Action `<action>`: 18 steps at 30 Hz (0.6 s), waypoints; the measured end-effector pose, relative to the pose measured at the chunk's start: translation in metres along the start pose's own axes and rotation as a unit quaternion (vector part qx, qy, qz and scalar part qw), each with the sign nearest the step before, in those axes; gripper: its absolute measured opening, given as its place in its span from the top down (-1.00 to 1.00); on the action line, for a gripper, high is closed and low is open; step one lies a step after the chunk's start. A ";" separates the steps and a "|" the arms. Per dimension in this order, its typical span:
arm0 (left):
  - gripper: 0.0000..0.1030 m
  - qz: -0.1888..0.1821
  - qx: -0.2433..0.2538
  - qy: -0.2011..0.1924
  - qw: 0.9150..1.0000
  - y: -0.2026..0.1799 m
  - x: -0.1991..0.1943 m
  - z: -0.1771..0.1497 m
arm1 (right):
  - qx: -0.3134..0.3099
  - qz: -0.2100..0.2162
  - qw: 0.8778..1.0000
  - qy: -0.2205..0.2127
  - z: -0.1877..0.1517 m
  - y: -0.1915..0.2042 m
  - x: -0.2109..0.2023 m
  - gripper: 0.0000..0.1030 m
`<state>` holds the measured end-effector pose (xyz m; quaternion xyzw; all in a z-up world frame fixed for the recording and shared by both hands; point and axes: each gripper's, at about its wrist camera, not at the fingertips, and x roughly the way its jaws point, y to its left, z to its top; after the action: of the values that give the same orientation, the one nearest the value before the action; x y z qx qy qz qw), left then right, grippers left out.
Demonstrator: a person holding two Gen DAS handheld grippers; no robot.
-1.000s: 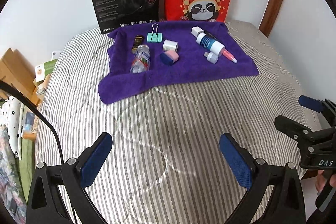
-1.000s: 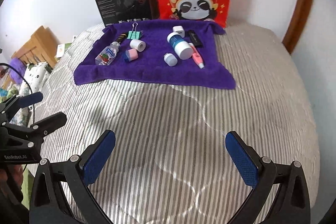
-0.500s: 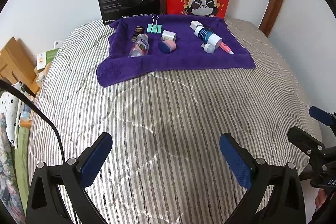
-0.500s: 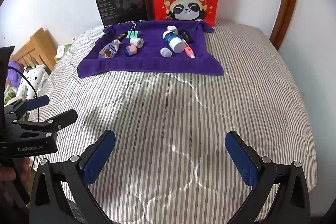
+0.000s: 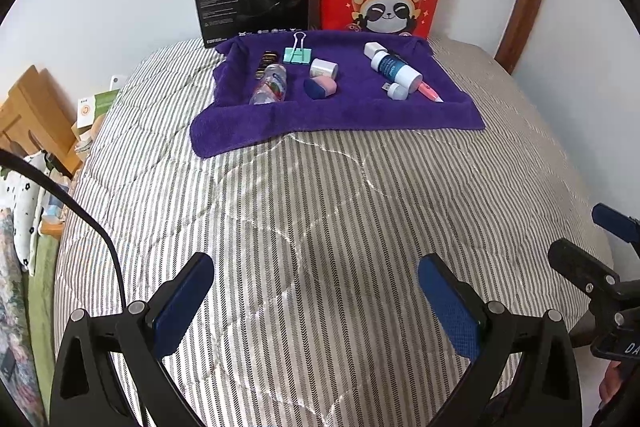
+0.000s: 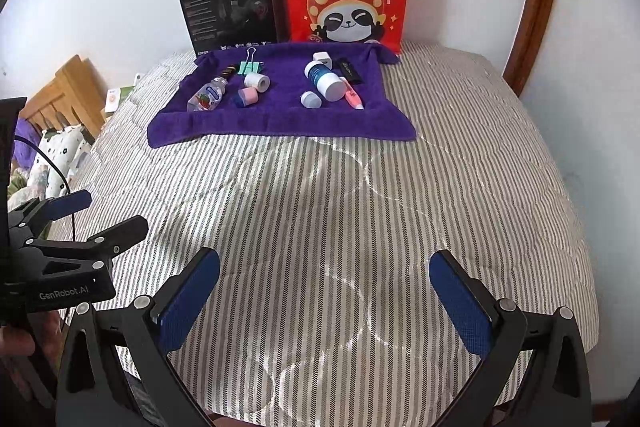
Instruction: Organize rigid objects
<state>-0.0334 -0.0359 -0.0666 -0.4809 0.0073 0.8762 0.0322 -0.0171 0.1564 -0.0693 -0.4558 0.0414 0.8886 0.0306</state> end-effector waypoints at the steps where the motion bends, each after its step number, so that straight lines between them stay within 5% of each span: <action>1: -1.00 0.002 -0.002 -0.001 1.000 0.001 0.000 0.000 | -0.001 0.000 1.000 0.001 -0.001 0.001 0.000 -1.00; 18: -1.00 0.012 -0.002 -0.010 1.000 0.004 -0.008 -0.003 | 0.005 -0.008 1.000 0.004 -0.007 0.002 0.002 -1.00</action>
<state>-0.0271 -0.0404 -0.0615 -0.4723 0.0106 0.8811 0.0206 -0.0127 0.1538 -0.0753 -0.4592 0.0423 0.8864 0.0397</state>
